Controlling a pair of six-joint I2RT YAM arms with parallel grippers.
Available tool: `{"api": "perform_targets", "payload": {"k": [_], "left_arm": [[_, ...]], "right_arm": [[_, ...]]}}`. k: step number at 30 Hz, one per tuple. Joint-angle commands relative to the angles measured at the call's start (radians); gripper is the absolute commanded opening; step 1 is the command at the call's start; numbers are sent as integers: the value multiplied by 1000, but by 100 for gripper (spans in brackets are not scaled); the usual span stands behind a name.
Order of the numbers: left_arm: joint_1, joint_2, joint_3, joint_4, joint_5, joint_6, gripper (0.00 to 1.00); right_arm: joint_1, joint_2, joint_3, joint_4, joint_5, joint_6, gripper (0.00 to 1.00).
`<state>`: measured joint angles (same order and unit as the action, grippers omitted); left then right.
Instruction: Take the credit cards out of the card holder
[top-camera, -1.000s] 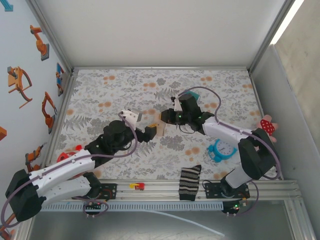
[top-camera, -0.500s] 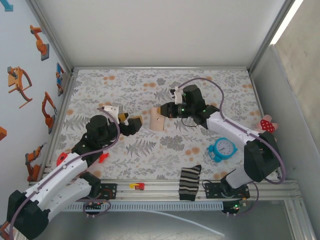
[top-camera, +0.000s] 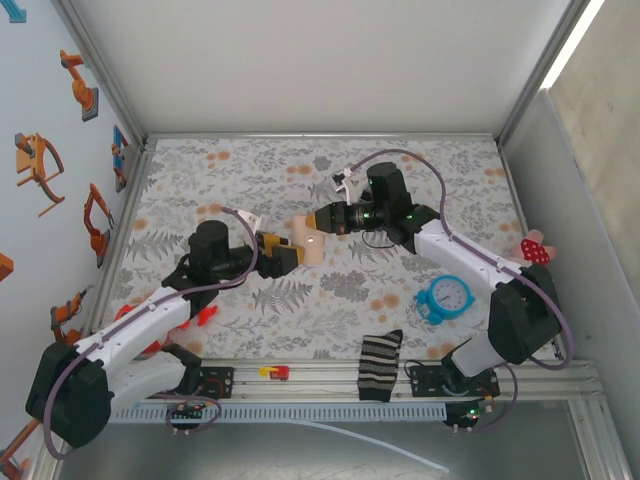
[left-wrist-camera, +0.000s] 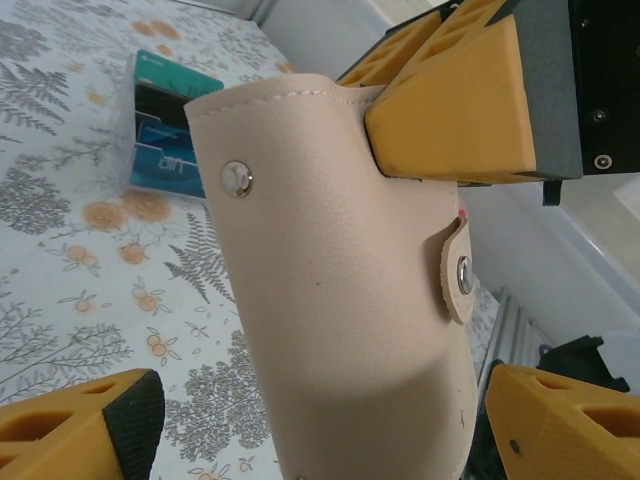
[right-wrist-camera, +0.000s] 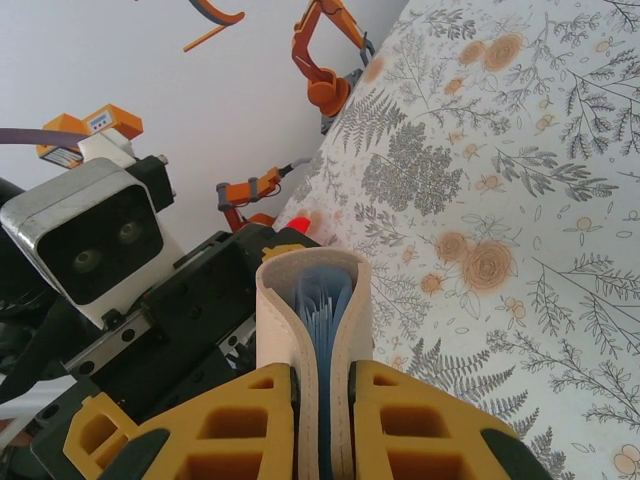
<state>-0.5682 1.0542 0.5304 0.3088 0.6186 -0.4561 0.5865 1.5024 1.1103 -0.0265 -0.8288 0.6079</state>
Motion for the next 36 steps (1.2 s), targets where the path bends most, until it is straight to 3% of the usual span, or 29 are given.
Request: {"api": "perform_targets", "payload": {"k": [1,8,12,32,36], "left_arm": [[6,37,28,121,121,-48,84],[5,101,-7,308,194,-156,62],[5,127,-18,383,231,-206,55],[5,58,-57,357,270,-221,56],[6,61,-47,360,279,-217,41]], "right_arm": [[-2,-49,26,28,-46,-17,0],[-2,-72,25,56,-62,-24,0],[-2,-71,23,74,-74,-17,0],[-4,-78,47,39,-60,-51,0],[-4,-77,49,39,-61,-47,0]]}}
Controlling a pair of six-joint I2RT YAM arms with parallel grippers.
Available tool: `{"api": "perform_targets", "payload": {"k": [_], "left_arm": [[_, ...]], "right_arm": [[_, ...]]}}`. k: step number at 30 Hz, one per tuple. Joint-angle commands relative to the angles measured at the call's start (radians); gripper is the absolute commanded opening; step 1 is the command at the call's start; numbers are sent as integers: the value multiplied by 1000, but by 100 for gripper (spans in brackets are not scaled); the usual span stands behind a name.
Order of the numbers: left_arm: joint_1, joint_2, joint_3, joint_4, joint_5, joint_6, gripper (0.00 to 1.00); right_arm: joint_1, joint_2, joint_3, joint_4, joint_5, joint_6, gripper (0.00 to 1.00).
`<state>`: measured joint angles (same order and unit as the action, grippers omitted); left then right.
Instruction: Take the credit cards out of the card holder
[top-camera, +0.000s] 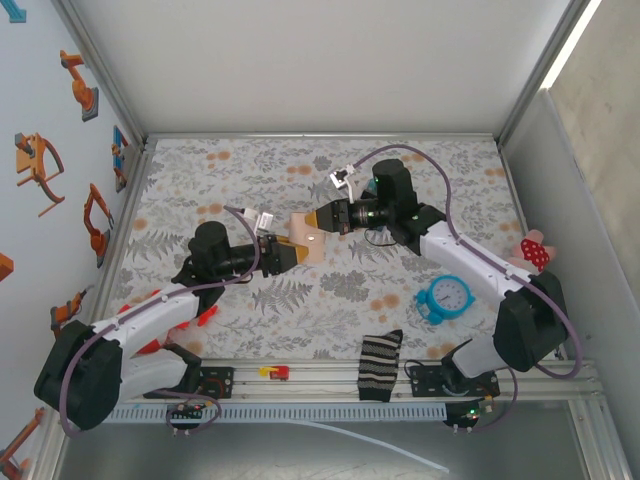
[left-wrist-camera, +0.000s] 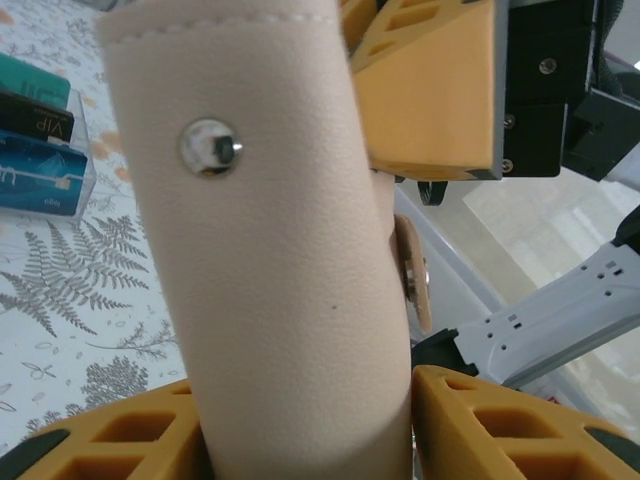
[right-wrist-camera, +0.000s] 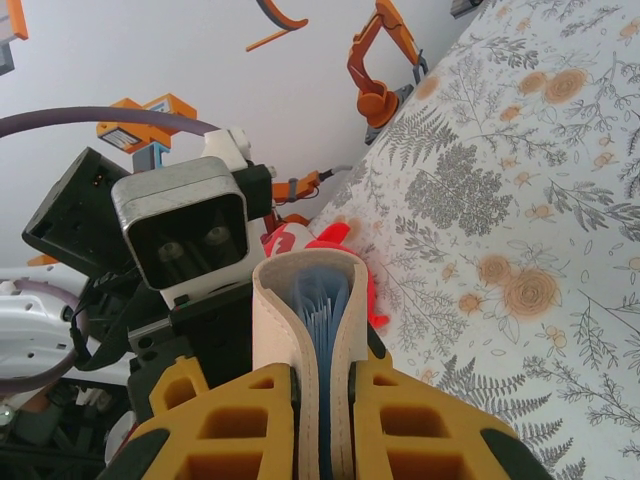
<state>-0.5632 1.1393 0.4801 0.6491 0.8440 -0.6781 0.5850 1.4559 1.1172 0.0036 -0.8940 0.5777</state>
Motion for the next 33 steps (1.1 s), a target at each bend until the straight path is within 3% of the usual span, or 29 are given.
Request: {"api": "perform_targets", "payload": {"k": [1,10,14,21,26,33], "left_arm": [[-1,-19,6,19,56,5,39],[-1,-12,19,-28,63,44,9],[-3,-24,60,-182,7,136,4],[-4,-36,96,-316,-110,241,2],[-4,-35,101,-325,-212,259,5],[-4,3,101,-284,-310,245,2]], "right_arm": [[-3,-30,42,9,4,-16,0],[-2,-29,46,-33,51,-29,2],[-2,-32,68,-157,163,-69,24],[2,-75,77,-328,449,-75,47],[52,-93,90,-421,666,-59,49],[160,-72,101,-437,834,27,39]]}}
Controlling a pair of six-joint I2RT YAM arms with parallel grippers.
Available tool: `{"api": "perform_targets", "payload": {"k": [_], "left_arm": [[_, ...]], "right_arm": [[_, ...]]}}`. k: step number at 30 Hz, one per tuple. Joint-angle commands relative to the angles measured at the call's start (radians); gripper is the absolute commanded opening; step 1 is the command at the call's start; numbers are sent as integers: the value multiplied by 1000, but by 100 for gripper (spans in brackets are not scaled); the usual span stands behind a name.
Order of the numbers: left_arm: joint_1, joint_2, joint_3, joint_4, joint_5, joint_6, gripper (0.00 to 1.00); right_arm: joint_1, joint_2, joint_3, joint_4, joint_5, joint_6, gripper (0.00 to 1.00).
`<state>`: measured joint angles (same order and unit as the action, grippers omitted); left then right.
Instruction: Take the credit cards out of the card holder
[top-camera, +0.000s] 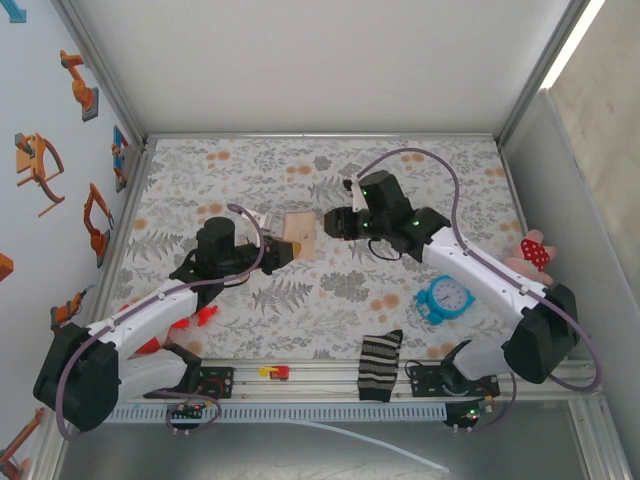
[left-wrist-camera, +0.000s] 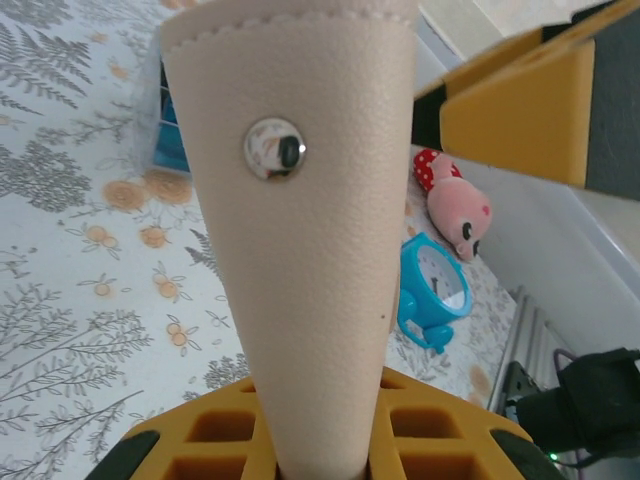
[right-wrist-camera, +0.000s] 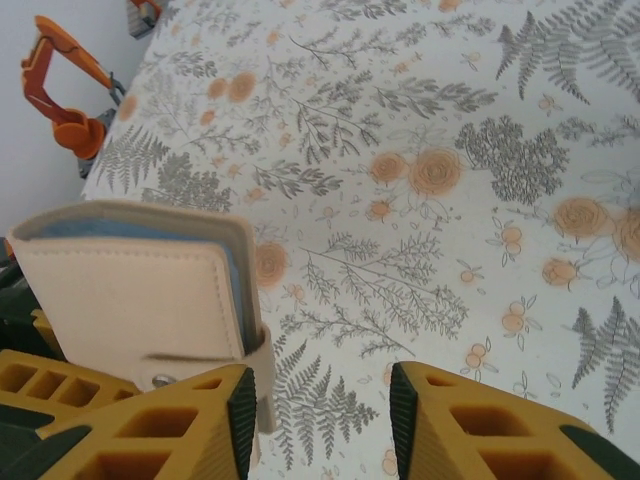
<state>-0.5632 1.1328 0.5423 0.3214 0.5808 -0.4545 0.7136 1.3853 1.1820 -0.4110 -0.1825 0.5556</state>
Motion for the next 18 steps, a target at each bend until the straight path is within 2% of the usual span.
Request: {"api": "perform_targets", "payload": {"k": [1,10,18], "left_arm": [[-4,18,39,51,-48,20,2],[-4,64,31,111,-59,-8,0],[-5,70,35,117,-64,-3,0]], "right_arm": [[43,3,35,-13,132,63,37],[111,75,97,0,160,120,37],[138,138,128,40,122,148,36]]}}
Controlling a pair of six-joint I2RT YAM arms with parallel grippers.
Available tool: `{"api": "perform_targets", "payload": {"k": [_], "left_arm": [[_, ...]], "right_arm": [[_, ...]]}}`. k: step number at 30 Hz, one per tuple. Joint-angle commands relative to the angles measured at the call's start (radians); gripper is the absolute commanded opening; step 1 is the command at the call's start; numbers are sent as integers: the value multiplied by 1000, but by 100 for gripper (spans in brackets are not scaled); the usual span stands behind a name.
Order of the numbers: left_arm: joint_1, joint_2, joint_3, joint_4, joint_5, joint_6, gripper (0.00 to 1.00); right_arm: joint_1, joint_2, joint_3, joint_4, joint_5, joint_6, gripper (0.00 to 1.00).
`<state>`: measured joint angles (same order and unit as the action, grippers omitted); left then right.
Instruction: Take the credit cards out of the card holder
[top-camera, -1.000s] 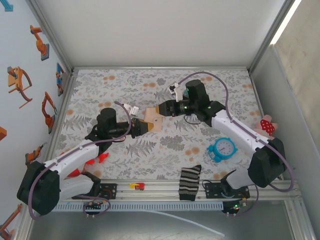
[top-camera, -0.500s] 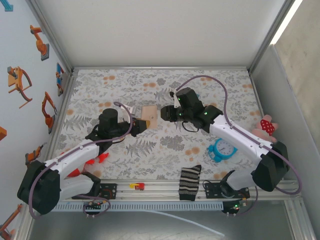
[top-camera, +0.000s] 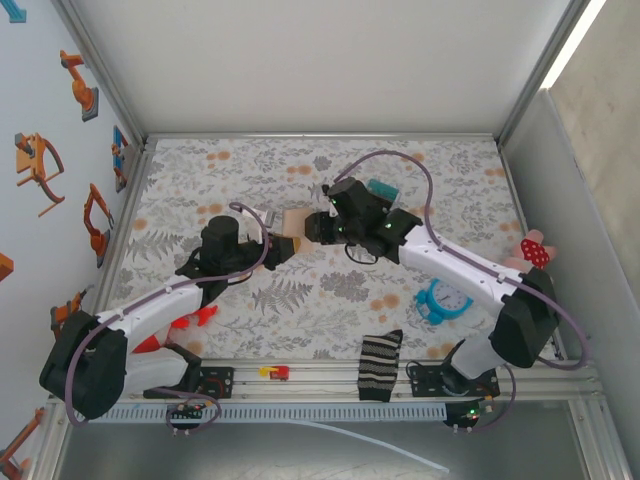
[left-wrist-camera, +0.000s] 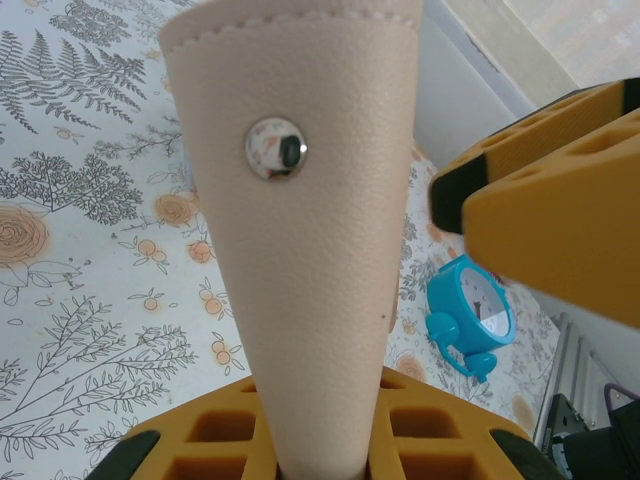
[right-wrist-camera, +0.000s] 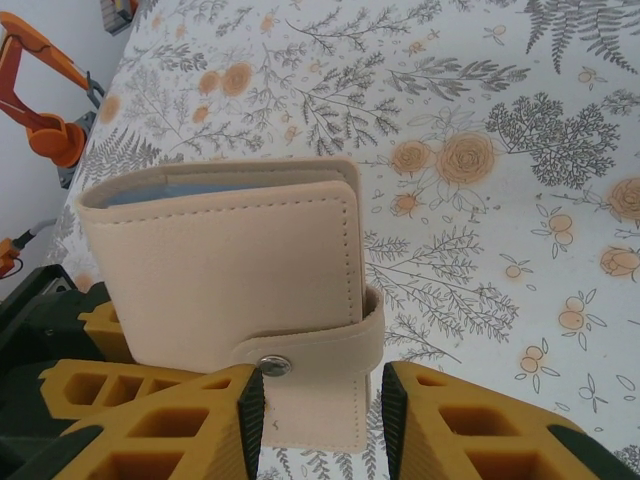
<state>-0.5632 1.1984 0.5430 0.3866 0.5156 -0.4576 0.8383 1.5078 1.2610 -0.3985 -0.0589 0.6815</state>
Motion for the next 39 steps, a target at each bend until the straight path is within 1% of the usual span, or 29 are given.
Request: {"api": "perform_targets", "payload": {"k": [1,10,16,22,39], "left_arm": [[-4,7,36,55,2,0,0],[-4,24,41,86,4,-11,0],[-4,32,44,98,8,-19,0],[-4,31,43,100,6,-24,0],[-4,27,41,132,-18,-48,0]], "right_arm": [[17,20,52,32,-4,22,36],[27,73,88,22,-2,21,39],[27,99,109,-9,22,13,41],[26,119,116,-17,21,14,41],[27,122,119,-74,76,11,41]]}}
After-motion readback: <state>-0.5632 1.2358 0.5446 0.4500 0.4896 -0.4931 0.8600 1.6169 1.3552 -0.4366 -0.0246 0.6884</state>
